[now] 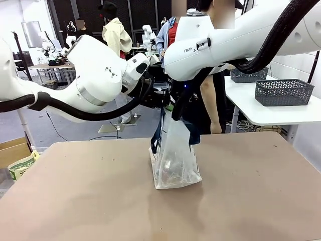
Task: Transfer purchased items from the store into the shopping bag.
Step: Move the Reusable shopping bag to the right side of the table.
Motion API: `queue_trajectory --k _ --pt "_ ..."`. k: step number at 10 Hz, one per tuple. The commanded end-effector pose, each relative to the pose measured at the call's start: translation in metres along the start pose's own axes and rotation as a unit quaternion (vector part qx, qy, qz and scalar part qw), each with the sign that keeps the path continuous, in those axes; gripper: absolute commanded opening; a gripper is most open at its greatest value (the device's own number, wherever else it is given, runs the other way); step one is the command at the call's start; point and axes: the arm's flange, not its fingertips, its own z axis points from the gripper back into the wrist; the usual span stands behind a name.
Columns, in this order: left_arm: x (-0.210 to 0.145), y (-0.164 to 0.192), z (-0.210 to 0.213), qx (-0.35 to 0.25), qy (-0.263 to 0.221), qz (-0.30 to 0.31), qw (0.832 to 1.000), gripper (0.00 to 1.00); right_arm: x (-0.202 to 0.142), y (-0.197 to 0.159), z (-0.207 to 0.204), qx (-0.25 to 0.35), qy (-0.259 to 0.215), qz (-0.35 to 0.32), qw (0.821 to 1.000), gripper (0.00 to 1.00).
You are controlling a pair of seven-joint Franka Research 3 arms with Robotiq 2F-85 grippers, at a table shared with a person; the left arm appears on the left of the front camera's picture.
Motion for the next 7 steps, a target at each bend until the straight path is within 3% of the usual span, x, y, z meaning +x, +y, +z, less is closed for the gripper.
queue_trajectory --k 1,2,7 --pt "-0.009 0.003 0.008 -0.037 -0.017 0.0 0.999 0.86 0.002 -0.002 0.0 0.013 0.014 -0.036 0.999 0.0" --pt "-0.01 0.004 0.009 -0.044 -0.015 0.004 0.999 1.0 0.003 -0.005 0.0 0.021 0.021 -0.05 0.998 0.0" --pt "-0.011 -0.001 0.005 -0.064 -0.003 0.021 0.998 1.0 0.008 -0.022 -0.004 0.059 0.035 -0.096 0.993 0.0"
